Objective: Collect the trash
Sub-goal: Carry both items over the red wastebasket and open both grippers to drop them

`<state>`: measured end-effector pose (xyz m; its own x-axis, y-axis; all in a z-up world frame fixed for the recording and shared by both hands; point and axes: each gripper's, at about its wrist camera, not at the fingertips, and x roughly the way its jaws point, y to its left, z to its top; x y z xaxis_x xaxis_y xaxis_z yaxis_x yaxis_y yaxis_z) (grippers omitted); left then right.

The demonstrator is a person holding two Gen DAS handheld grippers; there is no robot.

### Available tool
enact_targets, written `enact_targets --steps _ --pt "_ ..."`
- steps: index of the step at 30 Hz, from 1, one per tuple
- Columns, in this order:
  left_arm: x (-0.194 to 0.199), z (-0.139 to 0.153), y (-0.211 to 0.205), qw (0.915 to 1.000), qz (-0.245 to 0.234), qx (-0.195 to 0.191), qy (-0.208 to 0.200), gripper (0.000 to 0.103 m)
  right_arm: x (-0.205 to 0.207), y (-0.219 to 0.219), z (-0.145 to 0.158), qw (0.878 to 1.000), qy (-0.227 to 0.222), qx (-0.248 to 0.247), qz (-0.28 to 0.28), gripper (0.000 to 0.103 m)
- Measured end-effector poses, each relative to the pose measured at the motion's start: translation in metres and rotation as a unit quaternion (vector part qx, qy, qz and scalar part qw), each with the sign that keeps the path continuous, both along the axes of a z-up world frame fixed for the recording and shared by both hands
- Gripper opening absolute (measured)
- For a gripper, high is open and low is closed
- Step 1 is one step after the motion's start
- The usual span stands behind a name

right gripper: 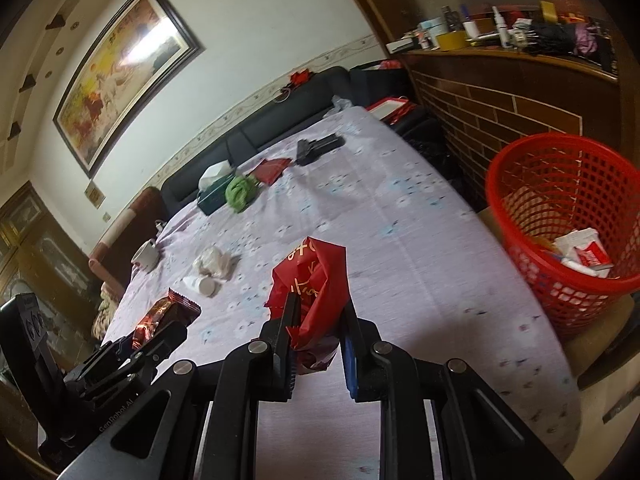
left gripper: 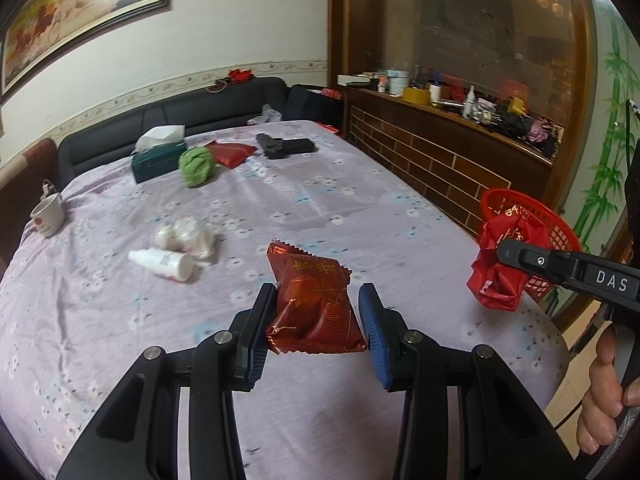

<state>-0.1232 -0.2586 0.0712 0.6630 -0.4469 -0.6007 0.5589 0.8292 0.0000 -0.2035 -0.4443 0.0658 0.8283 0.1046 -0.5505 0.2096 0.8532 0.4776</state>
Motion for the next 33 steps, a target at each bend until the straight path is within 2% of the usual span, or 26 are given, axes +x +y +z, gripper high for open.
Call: enact_targets --steps 16,21,33 --pt "-0.018 -0.005 -0.076 0.9968 -0.079 0.018 0.000 0.041 -0.038 -0.066 0.005 0.997 -0.012 0.000 -0.074 0.020" --pt "-0.022 -0.002 -0.100 0.9935 -0.112 0.007 0.020 0.041 -0.051 -0.087 0.006 0.995 -0.014 0.002 -0.099 0.020" --pt "-0.031 0.013 -0.149 0.9861 -0.164 -0.001 0.023 0.041 -0.086 -0.135 0.017 0.986 -0.021 -0.011 -0.163 0.021"
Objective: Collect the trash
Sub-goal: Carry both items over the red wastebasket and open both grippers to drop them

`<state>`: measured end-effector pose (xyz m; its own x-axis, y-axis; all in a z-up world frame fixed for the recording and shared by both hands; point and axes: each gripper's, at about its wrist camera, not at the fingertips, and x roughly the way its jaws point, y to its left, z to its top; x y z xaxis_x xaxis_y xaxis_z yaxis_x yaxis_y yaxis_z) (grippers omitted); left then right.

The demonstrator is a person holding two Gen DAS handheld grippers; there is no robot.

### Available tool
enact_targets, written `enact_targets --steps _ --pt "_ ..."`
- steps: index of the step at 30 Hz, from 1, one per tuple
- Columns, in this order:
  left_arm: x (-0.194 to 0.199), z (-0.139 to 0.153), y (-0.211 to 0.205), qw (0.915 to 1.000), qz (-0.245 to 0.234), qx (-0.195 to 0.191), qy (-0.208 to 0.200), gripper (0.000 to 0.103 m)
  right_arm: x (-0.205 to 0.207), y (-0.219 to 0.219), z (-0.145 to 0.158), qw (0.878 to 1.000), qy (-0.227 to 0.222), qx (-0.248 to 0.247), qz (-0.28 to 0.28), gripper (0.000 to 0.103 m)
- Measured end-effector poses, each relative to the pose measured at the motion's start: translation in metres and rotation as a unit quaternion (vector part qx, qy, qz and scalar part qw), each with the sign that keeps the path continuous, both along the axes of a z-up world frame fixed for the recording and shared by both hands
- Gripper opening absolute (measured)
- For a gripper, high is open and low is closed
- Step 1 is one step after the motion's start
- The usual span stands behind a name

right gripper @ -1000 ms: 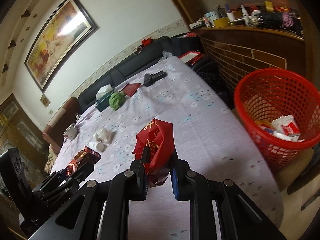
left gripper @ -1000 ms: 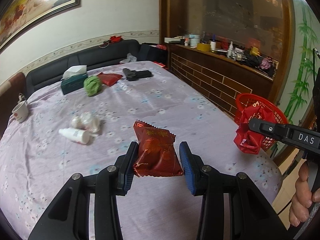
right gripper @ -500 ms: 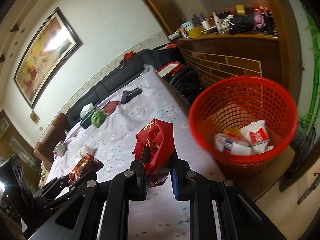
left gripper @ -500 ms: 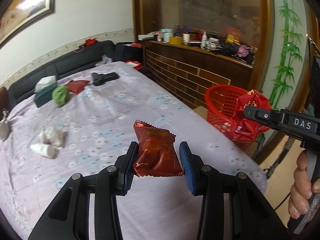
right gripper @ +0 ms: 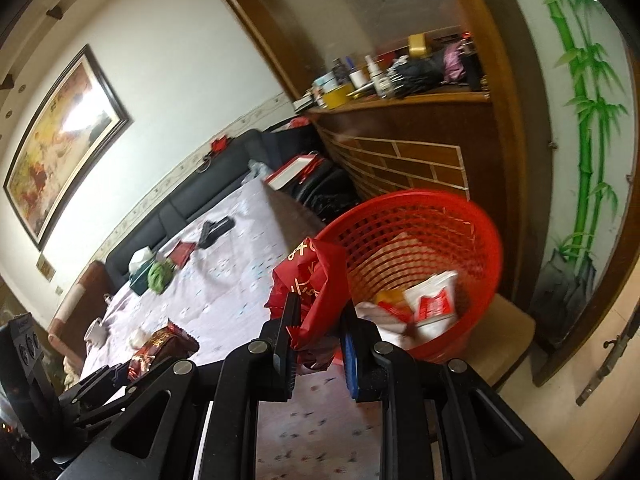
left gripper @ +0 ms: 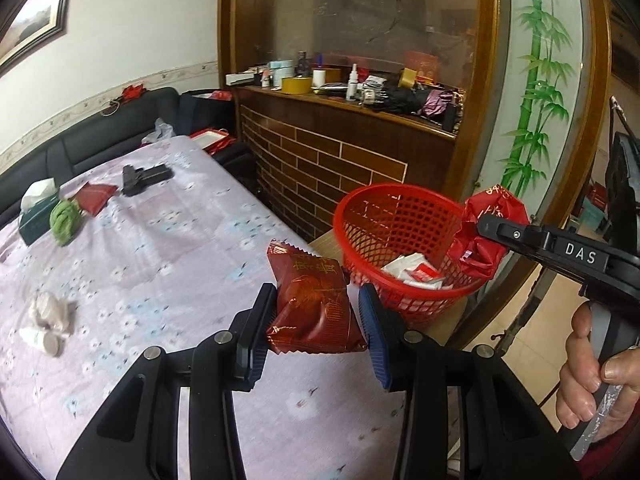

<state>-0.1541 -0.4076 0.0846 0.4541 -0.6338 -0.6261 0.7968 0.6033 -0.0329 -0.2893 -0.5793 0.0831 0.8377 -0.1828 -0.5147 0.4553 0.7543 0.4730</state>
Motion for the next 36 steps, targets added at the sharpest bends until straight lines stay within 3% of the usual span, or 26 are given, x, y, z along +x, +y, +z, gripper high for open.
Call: enact_targets --steps 21,36 --pt "0.016 -0.003 -0.090 0.9954 -0.057 -0.019 0.074 0.041 -0.008 -0.064 0.001 0.999 0.027 -0.015 -0.039 0.022" --pt "0.041 -0.041 -0.137 0.9913 -0.066 0.006 0.114 0.041 0.021 -0.093 -0.008 0.998 0.048 -0.016 -0.037 0.022"
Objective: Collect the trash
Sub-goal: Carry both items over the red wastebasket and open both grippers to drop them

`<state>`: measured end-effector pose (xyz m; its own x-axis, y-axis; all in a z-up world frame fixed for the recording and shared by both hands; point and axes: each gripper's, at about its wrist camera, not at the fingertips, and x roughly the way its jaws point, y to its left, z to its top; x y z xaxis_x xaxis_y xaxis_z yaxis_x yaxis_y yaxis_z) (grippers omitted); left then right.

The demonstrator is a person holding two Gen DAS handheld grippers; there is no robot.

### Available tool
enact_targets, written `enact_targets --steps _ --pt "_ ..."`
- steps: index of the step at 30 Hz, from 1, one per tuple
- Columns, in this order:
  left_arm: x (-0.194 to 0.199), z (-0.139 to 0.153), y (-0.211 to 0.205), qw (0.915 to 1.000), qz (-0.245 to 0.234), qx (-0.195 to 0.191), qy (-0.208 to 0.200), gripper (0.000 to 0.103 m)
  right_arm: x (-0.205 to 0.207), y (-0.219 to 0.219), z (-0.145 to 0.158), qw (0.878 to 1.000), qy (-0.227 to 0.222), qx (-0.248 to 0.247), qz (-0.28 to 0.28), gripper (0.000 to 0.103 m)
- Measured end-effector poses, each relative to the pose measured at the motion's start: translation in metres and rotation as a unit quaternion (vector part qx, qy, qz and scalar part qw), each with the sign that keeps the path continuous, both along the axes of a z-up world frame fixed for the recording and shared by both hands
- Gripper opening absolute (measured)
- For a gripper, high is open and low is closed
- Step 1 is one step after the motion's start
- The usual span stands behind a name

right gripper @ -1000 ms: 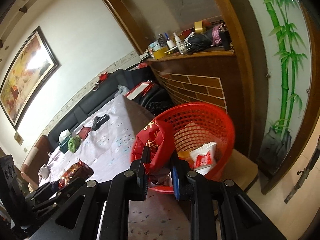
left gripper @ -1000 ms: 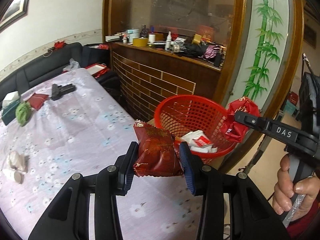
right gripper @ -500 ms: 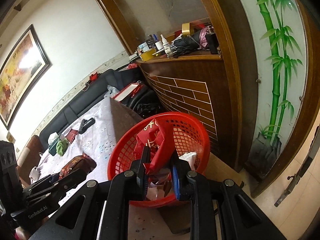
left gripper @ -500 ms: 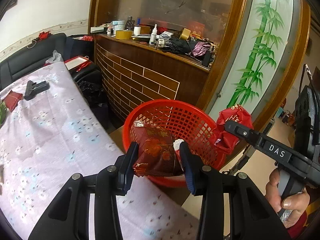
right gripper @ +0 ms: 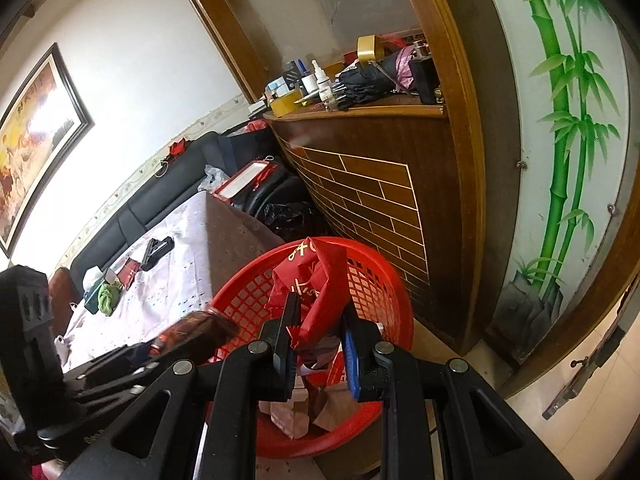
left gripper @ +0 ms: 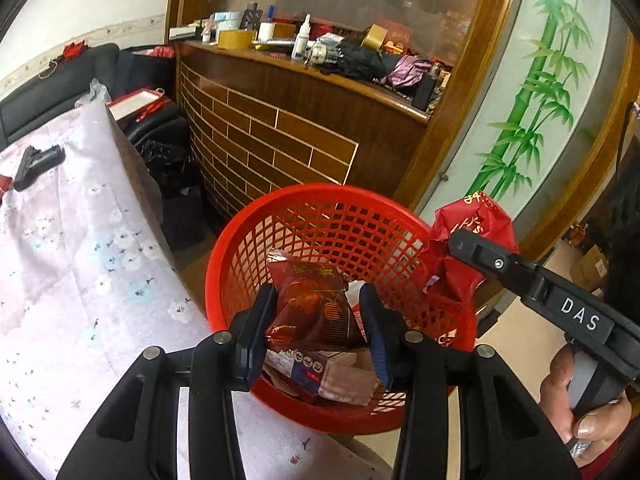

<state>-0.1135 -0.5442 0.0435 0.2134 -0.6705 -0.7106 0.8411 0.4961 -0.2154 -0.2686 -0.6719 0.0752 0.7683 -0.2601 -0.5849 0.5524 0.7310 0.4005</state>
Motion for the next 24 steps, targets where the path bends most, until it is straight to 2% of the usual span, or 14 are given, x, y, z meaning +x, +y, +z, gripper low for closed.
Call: enact_targets --steps 7,9,10,11,13,14,15,18,21,24 --pt "0.007 -0.013 -0.003 0.9999 0.003 0.008 0.006 0.043 0.015 -0.006 -0.010 1.000 0.019 0.002 0.001 0.022" --pt "0.007 -0.013 -0.002 1.0000 0.002 0.005 0.003 0.053 0.018 -0.008 -0.012 1.000 0.021 0.004 0.001 0.022" --pt "0.007 -0.013 -0.001 1.0000 0.002 0.003 0.004 0.064 0.019 -0.009 -0.013 1.000 0.023 0.006 0.001 0.022" --pt "0.007 -0.012 0.000 1.0000 0.001 -0.003 0.005 0.068 0.020 -0.011 -0.015 1.000 0.026 0.008 -0.001 0.025" --pt "0.006 -0.011 0.002 0.9999 -0.002 -0.012 0.000 0.070 0.021 -0.011 -0.017 1.000 0.030 0.009 -0.003 0.043" --pt "0.005 -0.010 0.002 0.9999 -0.002 -0.011 -0.006 0.070 0.021 -0.011 -0.017 0.999 0.031 0.008 -0.005 0.061" --pt "0.004 -0.010 0.003 0.9999 -0.002 -0.009 -0.011 0.071 0.020 -0.010 -0.016 1.000 0.029 0.005 -0.010 0.070" --pt "0.002 -0.008 0.006 0.9998 -0.005 -0.012 -0.016 0.077 0.019 -0.008 -0.014 0.999 0.029 -0.005 -0.017 0.070" --pt "0.001 -0.004 0.012 0.9991 0.014 -0.011 -0.038 0.092 0.017 -0.008 -0.013 0.999 0.030 -0.003 -0.023 0.071" --pt "0.001 0.000 0.020 0.9978 0.030 -0.014 -0.058 0.093 0.013 -0.006 -0.010 0.999 0.032 -0.009 -0.034 0.079"
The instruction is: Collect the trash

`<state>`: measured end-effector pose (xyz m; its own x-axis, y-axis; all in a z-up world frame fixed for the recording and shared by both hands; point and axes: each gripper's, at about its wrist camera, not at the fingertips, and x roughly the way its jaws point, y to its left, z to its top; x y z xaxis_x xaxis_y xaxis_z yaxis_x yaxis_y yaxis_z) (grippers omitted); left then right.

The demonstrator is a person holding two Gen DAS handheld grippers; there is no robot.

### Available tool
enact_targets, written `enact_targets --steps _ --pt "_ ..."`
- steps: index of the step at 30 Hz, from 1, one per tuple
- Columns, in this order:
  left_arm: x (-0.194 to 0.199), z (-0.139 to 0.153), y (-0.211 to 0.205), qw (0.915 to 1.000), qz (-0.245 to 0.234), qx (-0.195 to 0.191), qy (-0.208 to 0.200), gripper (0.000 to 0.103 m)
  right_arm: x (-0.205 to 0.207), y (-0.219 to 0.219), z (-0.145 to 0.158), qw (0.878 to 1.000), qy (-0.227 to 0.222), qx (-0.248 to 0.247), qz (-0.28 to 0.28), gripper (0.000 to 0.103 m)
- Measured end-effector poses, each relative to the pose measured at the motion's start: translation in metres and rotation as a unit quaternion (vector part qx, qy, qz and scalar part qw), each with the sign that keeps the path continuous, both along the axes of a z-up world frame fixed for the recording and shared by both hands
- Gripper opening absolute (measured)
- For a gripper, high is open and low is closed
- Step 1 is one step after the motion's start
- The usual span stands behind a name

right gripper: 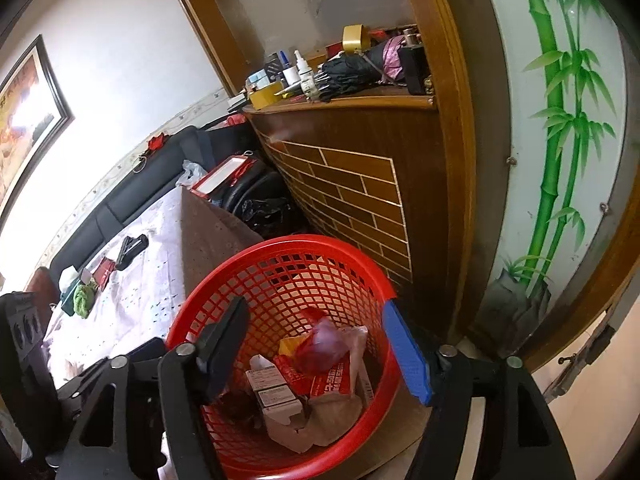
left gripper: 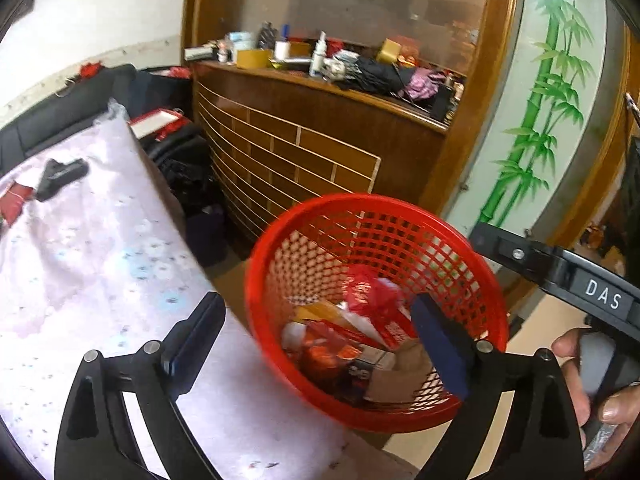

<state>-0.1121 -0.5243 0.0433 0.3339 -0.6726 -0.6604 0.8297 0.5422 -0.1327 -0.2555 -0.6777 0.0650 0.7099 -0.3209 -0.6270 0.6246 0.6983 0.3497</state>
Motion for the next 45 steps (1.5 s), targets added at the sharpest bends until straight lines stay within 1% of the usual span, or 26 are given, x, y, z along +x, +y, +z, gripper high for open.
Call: enact_targets --steps 3,4,6,7,9,14,16,19,22,26,29,34,35,39,42,45 --pt "0.005 0.003 0.010 0.9997 0.022 -0.008 -0.007 0.096 -0.005 0.001 0.002 1.000 0.005 -0.007 -0.015 0.085" --pt "0.006 0.004 0.013 0.9995 0.029 -0.008 -0.010 0.099 -0.007 0.003 0.003 1.000 0.008 -0.013 -0.024 0.086" --pt "0.008 0.004 0.017 0.9989 0.042 -0.004 -0.019 0.099 -0.010 0.005 0.004 0.999 0.018 -0.023 -0.039 0.091" --pt "0.007 0.005 0.019 0.9984 0.050 -0.001 -0.027 0.099 -0.011 0.007 0.004 0.998 0.029 -0.032 -0.049 0.092" --pt "0.006 0.005 0.026 0.9974 0.061 0.003 -0.039 0.099 -0.010 0.011 0.003 0.996 0.054 -0.045 -0.061 0.101" --pt "0.001 0.008 0.040 0.9952 0.079 0.017 -0.055 0.099 -0.013 0.028 0.002 0.986 0.094 -0.103 -0.095 0.103" --pt "0.000 0.009 0.046 0.9937 0.090 0.026 -0.062 0.099 -0.015 0.033 0.002 0.984 0.098 -0.108 -0.100 0.102" --pt "-0.002 0.010 0.059 0.9891 0.115 0.041 -0.083 0.099 -0.020 0.039 0.002 0.983 0.100 -0.110 -0.107 0.103" --pt "-0.008 0.010 0.075 0.9842 0.131 0.047 -0.109 0.099 -0.023 0.047 0.000 0.982 0.104 -0.112 -0.110 0.103" --pt "-0.017 0.012 0.097 0.9804 0.137 0.045 -0.134 0.099 -0.025 0.063 0.001 0.982 0.106 -0.117 -0.105 0.103" --pt "-0.029 0.019 0.115 0.9748 0.148 0.046 -0.160 0.099 -0.028 0.075 0.004 0.981 0.104 -0.125 -0.105 0.103" --pt "-0.056 0.032 0.145 0.9595 0.169 0.063 -0.216 0.099 -0.034 0.103 0.010 0.981 0.096 -0.136 -0.097 0.103" --pt "-0.063 0.033 0.155 0.9584 0.169 0.065 -0.221 0.099 -0.035 0.112 0.012 0.981 0.093 -0.140 -0.093 0.103" --pt "-0.074 0.030 0.192 0.9616 0.168 0.058 -0.209 0.099 -0.036 0.146 0.017 0.980 0.087 -0.160 -0.081 0.103" --pt "-0.074 0.023 0.220 0.9623 0.180 0.059 -0.195 0.099 -0.040 0.173 0.019 0.978 0.075 -0.177 -0.078 0.103" --pt "-0.074 0.015 0.247 0.9597 0.201 0.054 -0.189 0.099 -0.039 0.199 0.017 0.977 0.066 -0.191 -0.071 0.103"
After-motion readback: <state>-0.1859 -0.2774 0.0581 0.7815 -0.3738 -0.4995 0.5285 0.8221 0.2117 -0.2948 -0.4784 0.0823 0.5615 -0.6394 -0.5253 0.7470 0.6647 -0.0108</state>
